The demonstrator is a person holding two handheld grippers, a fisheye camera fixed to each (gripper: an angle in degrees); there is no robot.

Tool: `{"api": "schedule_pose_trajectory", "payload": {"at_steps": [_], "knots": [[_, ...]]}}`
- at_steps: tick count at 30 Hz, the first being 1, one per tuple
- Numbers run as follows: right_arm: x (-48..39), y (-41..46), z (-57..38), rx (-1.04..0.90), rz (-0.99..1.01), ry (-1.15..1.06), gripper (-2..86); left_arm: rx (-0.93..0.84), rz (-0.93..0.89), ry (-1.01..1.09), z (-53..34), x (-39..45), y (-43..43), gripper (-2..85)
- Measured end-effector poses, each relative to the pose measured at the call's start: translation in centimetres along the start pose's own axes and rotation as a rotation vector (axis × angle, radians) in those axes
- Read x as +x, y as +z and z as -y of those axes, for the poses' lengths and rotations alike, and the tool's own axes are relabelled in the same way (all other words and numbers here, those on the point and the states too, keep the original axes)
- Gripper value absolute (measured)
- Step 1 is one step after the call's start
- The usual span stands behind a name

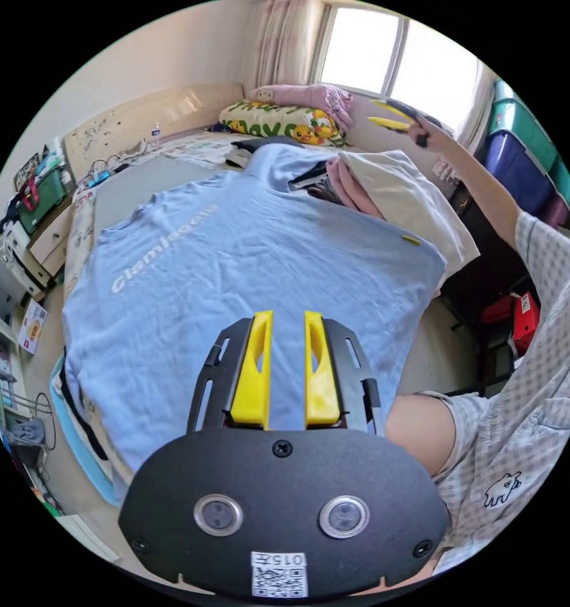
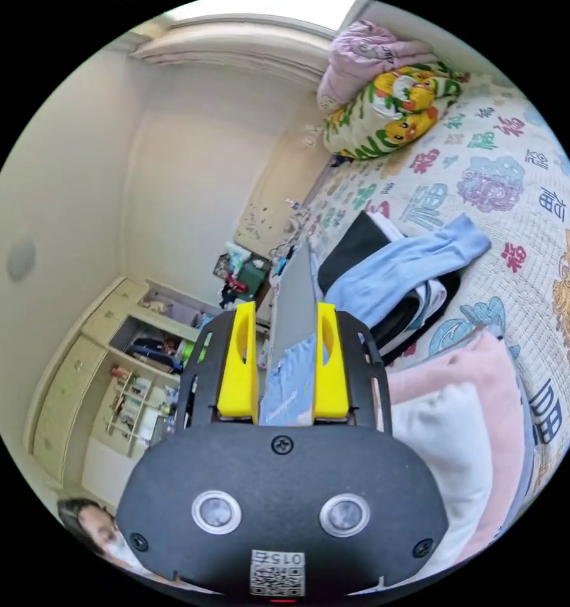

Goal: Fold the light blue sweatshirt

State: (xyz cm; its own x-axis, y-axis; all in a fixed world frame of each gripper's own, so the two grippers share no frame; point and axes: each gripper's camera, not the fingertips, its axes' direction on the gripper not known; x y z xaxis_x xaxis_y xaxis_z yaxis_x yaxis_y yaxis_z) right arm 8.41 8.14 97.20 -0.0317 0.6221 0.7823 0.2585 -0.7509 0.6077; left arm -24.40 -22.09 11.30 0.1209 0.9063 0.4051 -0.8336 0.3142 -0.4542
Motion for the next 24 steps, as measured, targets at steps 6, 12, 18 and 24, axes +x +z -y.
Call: {"api": "schedule_pose_trajectory", "payload": {"at_steps": [6, 12, 18, 24], "knots": [[10.8, 5.9, -0.1, 0.099, -0.048, 0.341, 17.4, -0.054, 0.025, 0.017, 1.4, -0.1, 2.9, 7.0], [12.0, 7.7, -1.7, 0.225, -0.364, 0.411, 18.8, -0.052, 0.064, 0.044, 2.0, 0.7, 2.4, 6.8], [10.3, 10.4, -0.7, 0.169, -0.444, 0.461, 11.0, -0.048, 0.112, 0.110, 2.4, 1.9, 2.1, 5.0], [0.7, 10.6, -0.3, 0.307, -0.551, 0.254, 1.9, -0.045, 0.121, 0.128, 2.7, 1.5, 1.8, 3.3]]}}
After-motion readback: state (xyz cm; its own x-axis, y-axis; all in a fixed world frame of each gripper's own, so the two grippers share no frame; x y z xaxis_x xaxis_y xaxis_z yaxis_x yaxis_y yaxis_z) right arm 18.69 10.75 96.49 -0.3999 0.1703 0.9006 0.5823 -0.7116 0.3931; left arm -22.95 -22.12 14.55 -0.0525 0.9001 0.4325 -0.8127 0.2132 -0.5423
